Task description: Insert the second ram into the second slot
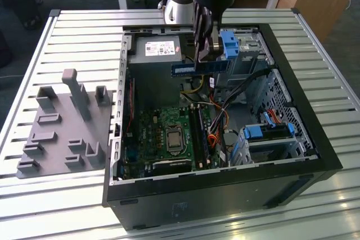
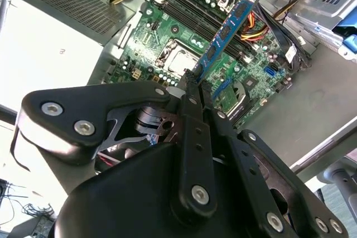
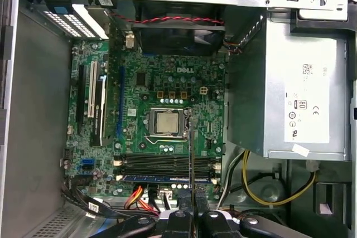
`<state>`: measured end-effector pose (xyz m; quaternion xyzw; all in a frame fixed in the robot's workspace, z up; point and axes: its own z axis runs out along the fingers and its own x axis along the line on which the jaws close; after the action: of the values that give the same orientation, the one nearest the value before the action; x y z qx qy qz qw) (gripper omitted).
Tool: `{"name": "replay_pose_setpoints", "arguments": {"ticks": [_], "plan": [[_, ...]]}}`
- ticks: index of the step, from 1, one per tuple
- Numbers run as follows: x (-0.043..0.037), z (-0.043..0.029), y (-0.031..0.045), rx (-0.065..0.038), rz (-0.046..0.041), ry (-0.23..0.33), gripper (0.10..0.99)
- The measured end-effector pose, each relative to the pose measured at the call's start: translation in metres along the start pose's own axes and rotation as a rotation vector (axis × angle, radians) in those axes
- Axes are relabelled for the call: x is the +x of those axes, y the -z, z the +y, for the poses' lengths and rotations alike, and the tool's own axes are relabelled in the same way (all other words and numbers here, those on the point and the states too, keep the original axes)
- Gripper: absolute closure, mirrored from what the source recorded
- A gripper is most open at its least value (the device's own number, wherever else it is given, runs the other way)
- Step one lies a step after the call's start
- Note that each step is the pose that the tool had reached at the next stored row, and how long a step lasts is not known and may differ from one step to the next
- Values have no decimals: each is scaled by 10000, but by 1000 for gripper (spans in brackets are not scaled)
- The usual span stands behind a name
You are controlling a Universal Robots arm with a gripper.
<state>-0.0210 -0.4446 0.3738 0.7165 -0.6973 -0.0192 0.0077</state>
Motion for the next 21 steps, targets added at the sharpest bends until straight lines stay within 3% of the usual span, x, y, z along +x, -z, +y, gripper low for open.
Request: {"name": "replay_pose_setpoints", "arguments": {"ticks": [21], "plan": [[89, 2, 1, 1, 0, 0, 949]]}}
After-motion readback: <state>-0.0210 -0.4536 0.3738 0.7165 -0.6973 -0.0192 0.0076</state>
